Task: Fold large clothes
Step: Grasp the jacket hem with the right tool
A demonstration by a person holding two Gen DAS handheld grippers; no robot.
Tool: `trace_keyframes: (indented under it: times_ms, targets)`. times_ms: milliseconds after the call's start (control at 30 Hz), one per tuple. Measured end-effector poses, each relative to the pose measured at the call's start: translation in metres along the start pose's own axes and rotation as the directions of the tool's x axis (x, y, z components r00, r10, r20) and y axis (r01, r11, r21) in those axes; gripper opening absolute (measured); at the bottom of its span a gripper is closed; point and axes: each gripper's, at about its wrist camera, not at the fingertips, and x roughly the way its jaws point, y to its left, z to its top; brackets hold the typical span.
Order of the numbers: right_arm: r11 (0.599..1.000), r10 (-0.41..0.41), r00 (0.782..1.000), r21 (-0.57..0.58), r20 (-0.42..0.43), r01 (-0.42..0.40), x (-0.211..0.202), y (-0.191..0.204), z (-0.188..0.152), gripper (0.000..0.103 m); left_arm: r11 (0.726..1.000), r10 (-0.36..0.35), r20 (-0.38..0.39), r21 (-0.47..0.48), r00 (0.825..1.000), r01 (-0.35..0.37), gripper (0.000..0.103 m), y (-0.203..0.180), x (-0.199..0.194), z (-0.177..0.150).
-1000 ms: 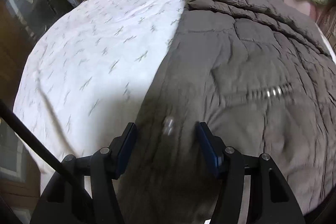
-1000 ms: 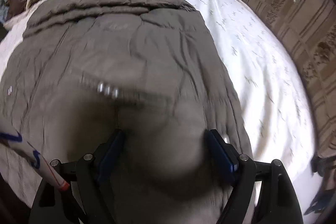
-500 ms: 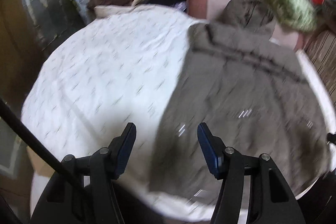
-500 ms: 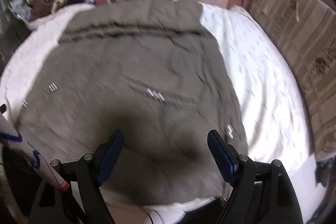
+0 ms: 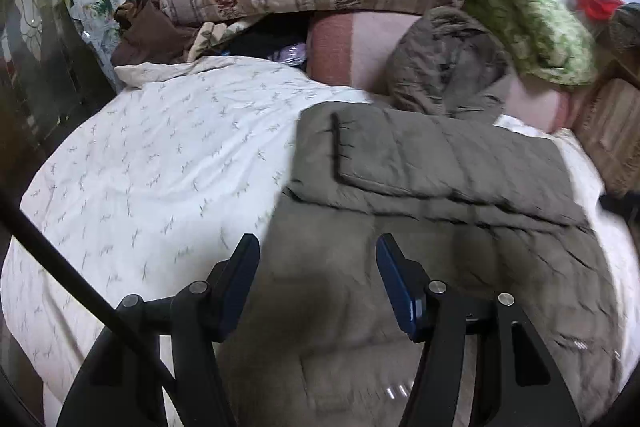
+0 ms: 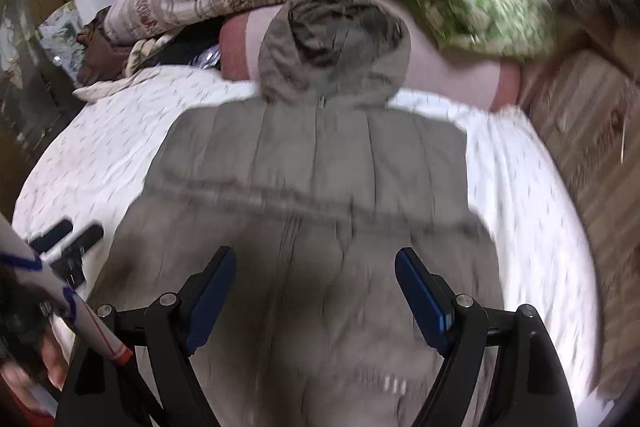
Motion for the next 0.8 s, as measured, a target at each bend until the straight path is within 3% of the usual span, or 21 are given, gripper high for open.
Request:
trace_keyframes:
  times_ms: [133, 233, 500, 633, 800]
  targets:
    - [0.998, 0.014, 1.0, 0.067, 0.021, -0.016, 0.034, -0.007, 0.059, 0.085, 0.998, 0.04, -0.019, -0.049, 0.999, -0.041, 0.06, 0.019, 0.033, -0.001]
    - [0.996, -0.019, 0.999, 0.083, 0.035, 0.016, 0.061, -0.007, 0.109, 0.085, 0.997, 0.051, -0.052, -0.059, 0.997, -0.054, 0.06, 0.034, 0.05, -0.008]
    - [0.98, -0.045, 0.996, 0.198, 0.074, 0.03, 0.126, 0.005, 0.25, 0.086, 0.995, 0.008, -0.105, -0.099, 0.994, -0.018, 0.06, 0.052, 0.067, -0.008]
    - [0.961, -0.03, 0.998, 0.276, 0.06, 0.012, 0.166, 0.011, 0.295, 0.087, 0.997, 0.002, -0.13, -0.072, 0.991, -0.012, 0.06, 0.05, 0.075, -0.008]
    - [0.945, -0.064, 0.997, 0.325, 0.047, 0.045, 0.215, 0.016, 0.327, 0.087, 0.994, -0.063, -0.191, -0.101, 0.98, 0.044, 0.06, 0.054, 0.087, -0.01]
